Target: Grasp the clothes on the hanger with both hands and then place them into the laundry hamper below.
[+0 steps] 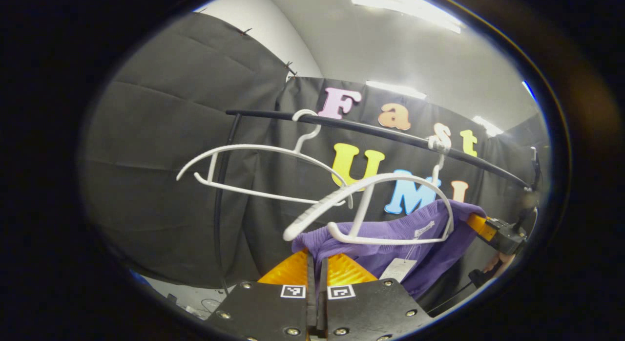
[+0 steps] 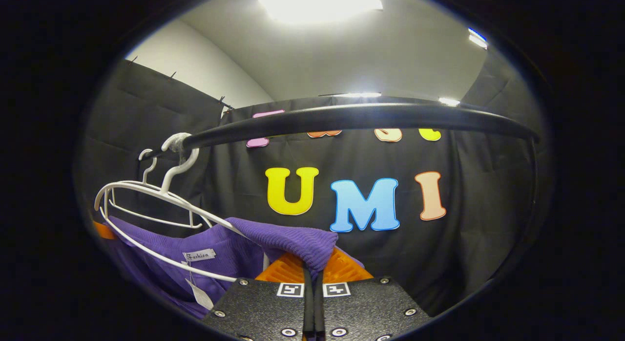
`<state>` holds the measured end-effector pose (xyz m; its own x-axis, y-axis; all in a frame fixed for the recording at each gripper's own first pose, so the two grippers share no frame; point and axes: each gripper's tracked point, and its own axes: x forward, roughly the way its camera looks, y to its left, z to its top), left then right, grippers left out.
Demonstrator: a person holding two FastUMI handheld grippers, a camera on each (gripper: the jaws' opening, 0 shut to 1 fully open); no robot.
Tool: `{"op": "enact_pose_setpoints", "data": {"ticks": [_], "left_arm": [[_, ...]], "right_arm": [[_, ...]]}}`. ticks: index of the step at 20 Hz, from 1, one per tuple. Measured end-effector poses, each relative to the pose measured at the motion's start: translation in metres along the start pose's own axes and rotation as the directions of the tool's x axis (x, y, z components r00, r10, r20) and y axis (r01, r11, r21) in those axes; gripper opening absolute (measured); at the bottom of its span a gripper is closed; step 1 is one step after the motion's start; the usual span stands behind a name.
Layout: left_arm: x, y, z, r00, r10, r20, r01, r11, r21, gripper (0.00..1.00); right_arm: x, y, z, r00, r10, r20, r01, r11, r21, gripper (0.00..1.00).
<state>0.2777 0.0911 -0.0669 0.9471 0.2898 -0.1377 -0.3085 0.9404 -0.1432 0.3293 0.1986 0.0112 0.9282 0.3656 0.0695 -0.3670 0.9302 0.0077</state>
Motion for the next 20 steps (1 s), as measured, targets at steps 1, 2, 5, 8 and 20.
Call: {"op": "enact_pose_setpoints", "data": {"ticks": [1, 2, 5, 8, 20], "left_arm": [[0.002, -0.005, -0.003, 1.000, -0.004, -0.005, 0.004, 1.000, 0.003, 0.01], [0.004, -0.012, -0.006, 1.000, -0.010, -0.008, 0.010, 1.000, 0.005, 0.01], [0.012, -0.034, -0.013, 0.999, -0.031, -0.016, 0.031, 0.999, 0.014, 0.07], [0.027, -0.055, -0.022, 0.999, -0.044, -0.033, 0.044, 0.999, 0.027, 0.07], [0.018, -0.100, -0.059, 0.995, -0.031, -0.094, 0.036, 0.998, 0.052, 0.01]], "right_arm": [[0.001, -0.006, -0.002, 1.000, -0.006, 0.000, 0.006, 1.000, -0.003, 0.00], [0.001, -0.014, -0.004, 1.000, -0.014, -0.003, 0.014, 1.000, -0.006, 0.00], [0.004, -0.037, -0.011, 0.999, -0.036, -0.016, 0.036, 0.999, 0.010, 0.00], [0.006, -0.052, -0.025, 0.998, -0.045, -0.035, 0.046, 0.999, 0.021, 0.00], [-0.009, -0.080, -0.069, 0.996, -0.010, -0.094, 0.012, 1.000, 0.027, 0.00]]}}
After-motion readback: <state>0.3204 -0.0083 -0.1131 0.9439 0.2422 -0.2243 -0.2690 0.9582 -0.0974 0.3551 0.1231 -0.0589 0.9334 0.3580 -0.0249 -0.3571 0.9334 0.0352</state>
